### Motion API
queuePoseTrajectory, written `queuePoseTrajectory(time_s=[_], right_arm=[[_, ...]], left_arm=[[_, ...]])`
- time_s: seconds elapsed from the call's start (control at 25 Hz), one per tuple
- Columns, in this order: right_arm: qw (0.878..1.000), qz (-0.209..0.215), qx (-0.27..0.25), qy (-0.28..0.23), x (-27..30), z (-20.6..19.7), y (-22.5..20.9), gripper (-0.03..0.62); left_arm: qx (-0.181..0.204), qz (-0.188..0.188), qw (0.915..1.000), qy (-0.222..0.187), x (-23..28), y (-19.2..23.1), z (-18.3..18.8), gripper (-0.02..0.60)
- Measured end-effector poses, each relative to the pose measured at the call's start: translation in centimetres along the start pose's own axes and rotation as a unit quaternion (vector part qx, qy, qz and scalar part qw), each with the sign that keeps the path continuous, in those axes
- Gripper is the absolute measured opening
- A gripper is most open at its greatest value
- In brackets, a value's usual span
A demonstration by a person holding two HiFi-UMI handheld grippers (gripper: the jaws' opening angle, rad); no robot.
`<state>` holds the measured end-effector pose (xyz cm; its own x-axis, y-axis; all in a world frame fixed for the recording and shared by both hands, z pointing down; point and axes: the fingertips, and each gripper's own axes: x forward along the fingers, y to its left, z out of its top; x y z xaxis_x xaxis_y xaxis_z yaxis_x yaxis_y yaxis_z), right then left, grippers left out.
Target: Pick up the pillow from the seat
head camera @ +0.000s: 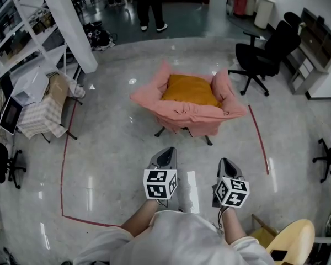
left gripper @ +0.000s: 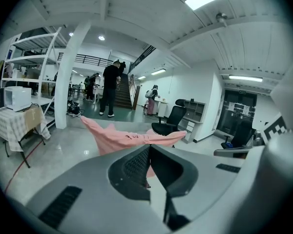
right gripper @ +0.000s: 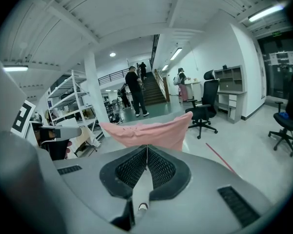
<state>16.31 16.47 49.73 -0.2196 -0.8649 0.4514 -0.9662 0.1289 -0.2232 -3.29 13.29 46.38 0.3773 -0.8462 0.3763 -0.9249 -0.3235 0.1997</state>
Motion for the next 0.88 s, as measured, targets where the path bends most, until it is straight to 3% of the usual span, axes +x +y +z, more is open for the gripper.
queuePoseTrajectory(time_s=[0.52, 0.88], right_arm=[[0.999, -0.037, 0.002, -0.015, 11.3, 7.4, -2.0, 0.029], [0.998, -0.055, 0.007, -0.001, 20.8, 12.4, -2.7, 0.029]], left_arm=[[-0.006, -0.034, 0.9992, -0.018, 13.6, 4.7, 7.5, 0.008], [-0.017, -0.043, 0.9989, -0.002, 23.3, 9.5, 11.9, 0.008]])
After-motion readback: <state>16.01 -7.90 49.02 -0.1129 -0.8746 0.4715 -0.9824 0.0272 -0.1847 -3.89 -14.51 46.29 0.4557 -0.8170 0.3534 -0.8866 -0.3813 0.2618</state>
